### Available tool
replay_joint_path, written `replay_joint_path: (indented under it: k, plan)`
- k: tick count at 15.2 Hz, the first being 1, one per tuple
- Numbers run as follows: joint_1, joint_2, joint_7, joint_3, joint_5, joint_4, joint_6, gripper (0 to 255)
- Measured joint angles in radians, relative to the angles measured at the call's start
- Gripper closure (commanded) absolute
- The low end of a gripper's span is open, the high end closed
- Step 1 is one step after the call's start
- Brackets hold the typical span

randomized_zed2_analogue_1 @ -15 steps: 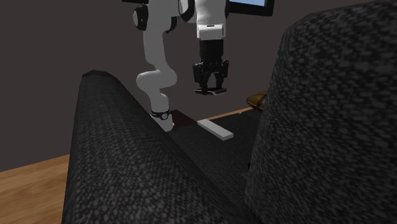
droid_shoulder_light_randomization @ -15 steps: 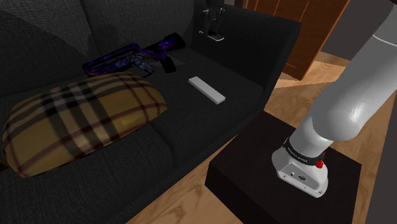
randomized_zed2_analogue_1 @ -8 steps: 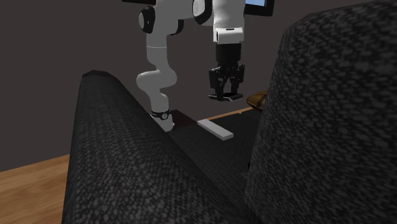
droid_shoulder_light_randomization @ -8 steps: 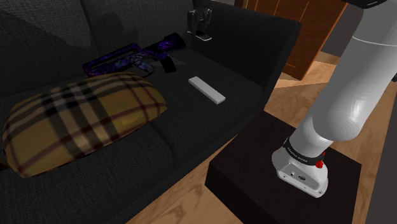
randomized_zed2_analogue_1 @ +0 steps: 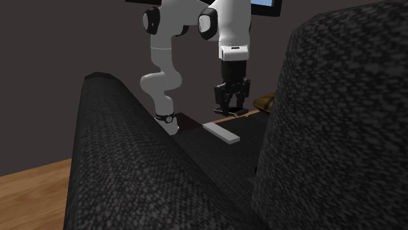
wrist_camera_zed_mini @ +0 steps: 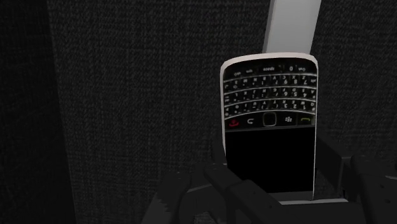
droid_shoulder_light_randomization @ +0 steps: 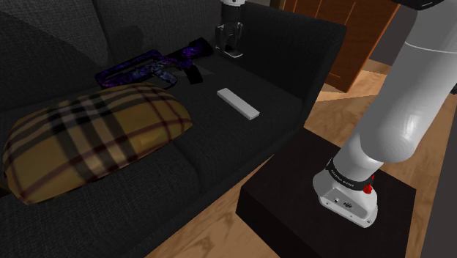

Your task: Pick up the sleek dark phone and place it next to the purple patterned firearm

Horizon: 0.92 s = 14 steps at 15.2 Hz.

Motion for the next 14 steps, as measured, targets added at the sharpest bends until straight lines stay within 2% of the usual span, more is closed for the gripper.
replay_joint_path:
  k: [14]
  plan:
    - [0.000, 0.044, -0.009, 0.002, 0.010, -0.135, 0.177, 255]
